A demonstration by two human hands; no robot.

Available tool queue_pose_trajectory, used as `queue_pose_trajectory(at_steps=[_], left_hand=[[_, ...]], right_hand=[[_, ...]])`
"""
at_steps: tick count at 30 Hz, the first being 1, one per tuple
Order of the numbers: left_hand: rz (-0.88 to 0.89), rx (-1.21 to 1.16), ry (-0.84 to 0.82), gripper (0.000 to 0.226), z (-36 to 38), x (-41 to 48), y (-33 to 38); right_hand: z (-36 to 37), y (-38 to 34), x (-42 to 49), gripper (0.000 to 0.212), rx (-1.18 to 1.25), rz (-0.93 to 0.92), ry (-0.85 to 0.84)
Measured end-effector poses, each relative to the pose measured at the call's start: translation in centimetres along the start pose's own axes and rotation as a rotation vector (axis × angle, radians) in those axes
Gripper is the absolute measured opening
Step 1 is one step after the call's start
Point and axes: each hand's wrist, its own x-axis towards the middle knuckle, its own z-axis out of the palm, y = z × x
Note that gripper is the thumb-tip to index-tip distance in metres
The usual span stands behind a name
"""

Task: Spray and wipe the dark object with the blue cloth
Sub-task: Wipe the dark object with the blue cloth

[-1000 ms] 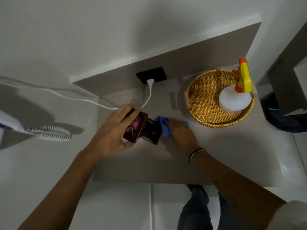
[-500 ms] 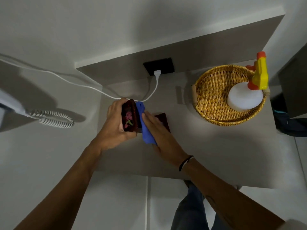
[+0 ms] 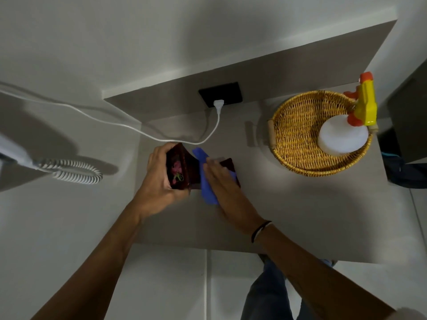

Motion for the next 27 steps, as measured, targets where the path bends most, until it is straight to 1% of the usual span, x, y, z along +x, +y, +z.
queue_pose_trajectory(at_steps=[1, 2, 3, 4, 6, 7, 8, 10, 11, 13, 14, 15, 18, 20, 21, 22, 24, 25, 27], left_hand=[[0.005, 0.031, 0.003, 0.102, 0.2, 0.0, 0.0], [0.012, 0.064, 0.003, 0.104, 0.3, 0.1, 0.0], [0.014, 0.084, 0.005, 0.104, 0.4, 0.2, 0.2], [0.016, 0.091, 0.007, 0.104, 0.4, 0.5, 0.2], [0.040, 0.097, 0.007, 0.101, 0.4, 0.9, 0.2], [0.045, 0.086, 0.005, 0.100, 0.3, 0.9, 0.1], [0.031, 0.061, 0.004, 0.101, 0.2, 0.8, 0.0], [-0.014, 0.020, 0.001, 0.103, 0.0, 0.4, 0.1], [-0.020, 0.017, 0.000, 0.104, 0.1, 0.2, 0.3], [-0.007, 0.059, -0.010, 0.105, 0.5, 0.2, 0.6], [0.003, 0.082, -0.013, 0.105, 0.7, 0.4, 0.9], [0.011, 0.092, -0.010, 0.105, 0.9, 0.7, 1.1], [0.034, 0.101, 0.007, 0.100, 0.8, 1.4, 1.3], [0.037, 0.076, 0.003, 0.098, 0.6, 1.3, 1.1], [0.022, 0.052, 0.004, 0.098, 0.5, 1.1, 0.9], [-0.001, 0.032, 0.007, 0.099, 0.4, 0.8, 0.9], [-0.030, 0.028, 0.002, 0.103, 0.5, 0.6, 0.8], [-0.028, 0.042, -0.005, 0.104, 0.6, 0.6, 0.7], [-0.029, 0.075, -0.009, 0.104, 0.6, 1.0, 0.7]], right_hand=[[-0.3, 1.7, -0.9, 0.081, -0.032, 0.080, -0.068], [-0.9, 2.5, -1.4, 0.080, 0.014, 0.167, -0.124], [-1.2, 2.5, -1.3, 0.080, 0.090, 0.201, -0.133], [-1.2, 1.7, -0.7, 0.081, 0.158, 0.176, -0.095], [-0.6, -1.3, 1.4, 0.087, 0.294, 0.067, 0.039], [-0.3, -3.0, 2.3, 0.091, 0.356, 0.039, 0.083], [0.1, -3.9, 2.6, 0.094, 0.378, 0.015, 0.089], [-0.1, -2.9, 1.9, 0.097, 0.302, -0.013, 0.063], [-0.5, -1.2, 1.2, 0.093, 0.222, 0.000, 0.037], [-1.6, 2.1, -0.4, 0.081, 0.135, 0.138, -0.068], [-2.1, 2.9, -0.8, 0.079, 0.151, 0.207, -0.107], [-2.2, 2.7, -0.7, 0.079, 0.180, 0.228, -0.104], [-1.2, -0.6, 1.7, 0.087, 0.286, 0.073, 0.046], [-0.4, -1.8, 2.3, 0.096, 0.326, 0.003, 0.064], [-0.3, -1.2, 2.0, 0.096, 0.290, -0.015, 0.039], [-0.4, -0.1, 1.4, 0.094, 0.190, -0.014, 0.012], [-1.0, 3.0, -0.2, 0.085, -0.054, 0.070, -0.080], [-1.4, 4.2, -0.8, 0.082, -0.114, 0.114, -0.125], [-1.8, 5.4, -1.2, 0.080, -0.141, 0.118, -0.155]])
